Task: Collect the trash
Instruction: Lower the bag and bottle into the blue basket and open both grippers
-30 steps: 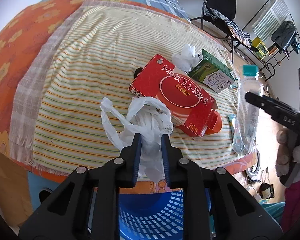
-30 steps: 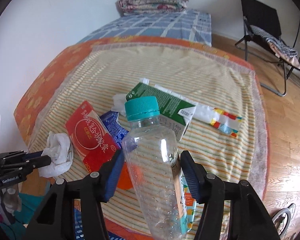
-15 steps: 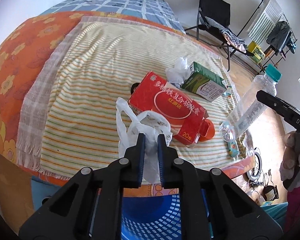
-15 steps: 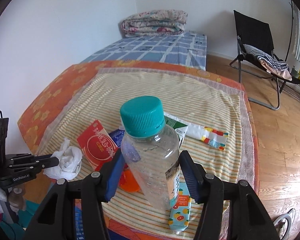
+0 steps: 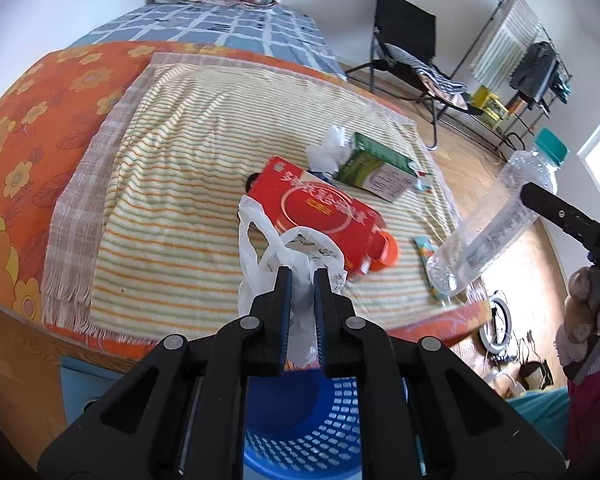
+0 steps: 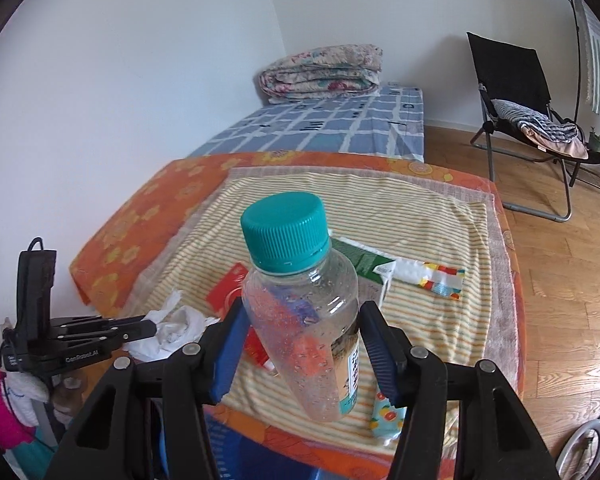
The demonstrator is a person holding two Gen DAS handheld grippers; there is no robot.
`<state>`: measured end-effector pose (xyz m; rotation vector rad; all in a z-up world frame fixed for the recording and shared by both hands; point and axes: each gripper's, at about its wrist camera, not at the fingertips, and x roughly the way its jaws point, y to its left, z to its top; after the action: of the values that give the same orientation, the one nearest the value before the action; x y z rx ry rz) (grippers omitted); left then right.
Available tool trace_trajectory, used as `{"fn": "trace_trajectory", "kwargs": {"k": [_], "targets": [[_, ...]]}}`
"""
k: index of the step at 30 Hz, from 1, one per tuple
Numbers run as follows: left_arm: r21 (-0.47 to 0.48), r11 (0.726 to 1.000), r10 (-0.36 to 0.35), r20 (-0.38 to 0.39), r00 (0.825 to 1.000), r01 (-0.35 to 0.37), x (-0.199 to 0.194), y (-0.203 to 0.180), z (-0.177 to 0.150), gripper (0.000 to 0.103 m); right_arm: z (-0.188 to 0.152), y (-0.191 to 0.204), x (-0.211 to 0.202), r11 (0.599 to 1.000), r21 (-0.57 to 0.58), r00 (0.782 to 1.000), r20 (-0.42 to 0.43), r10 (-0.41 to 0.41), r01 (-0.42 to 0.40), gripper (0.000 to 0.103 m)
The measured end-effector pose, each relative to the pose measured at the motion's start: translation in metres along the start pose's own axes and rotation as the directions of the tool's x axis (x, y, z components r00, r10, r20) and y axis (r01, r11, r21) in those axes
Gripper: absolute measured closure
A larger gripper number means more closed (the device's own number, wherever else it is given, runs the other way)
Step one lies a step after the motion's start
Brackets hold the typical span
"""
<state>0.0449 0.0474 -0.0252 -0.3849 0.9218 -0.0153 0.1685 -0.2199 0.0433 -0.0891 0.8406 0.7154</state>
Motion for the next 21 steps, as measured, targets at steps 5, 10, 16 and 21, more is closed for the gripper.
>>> {"fn": "trace_trajectory", "kwargs": {"k": [5,10,16,21], "targets": [[0.024,1.0,-0.016,-0.006,1.0,0.016,-0.011,-0.006,-0.019,0.094,-0.019,0.012,-0.008,0.999,0.001,0.999,-0.011,0.039,-0.039,0.045],[0.069,0.997,-0.033,-0.038,0.999,0.036,-0.013,-0.016,-0.041,0.094,-0.042,0.026,-0.01,0.997,0.014,0.996,-0.043,0.081,-0.081,0.045],[0.116,0.992,-0.044,-0.088,0.995,0.054,-0.006,-0.029,-0.064,0.094,-0.072,0.039,-0.004,0.994,0.032,0.99,-0.09,0.11,-0.108,0.045],[0.148,0.987,-0.042,-0.136,0.99,0.062,0.003,-0.037,-0.082,0.094,-0.096,0.046,0.011,0.994,0.033,0.983,-0.149,0.112,-0.109,0.045]]}}
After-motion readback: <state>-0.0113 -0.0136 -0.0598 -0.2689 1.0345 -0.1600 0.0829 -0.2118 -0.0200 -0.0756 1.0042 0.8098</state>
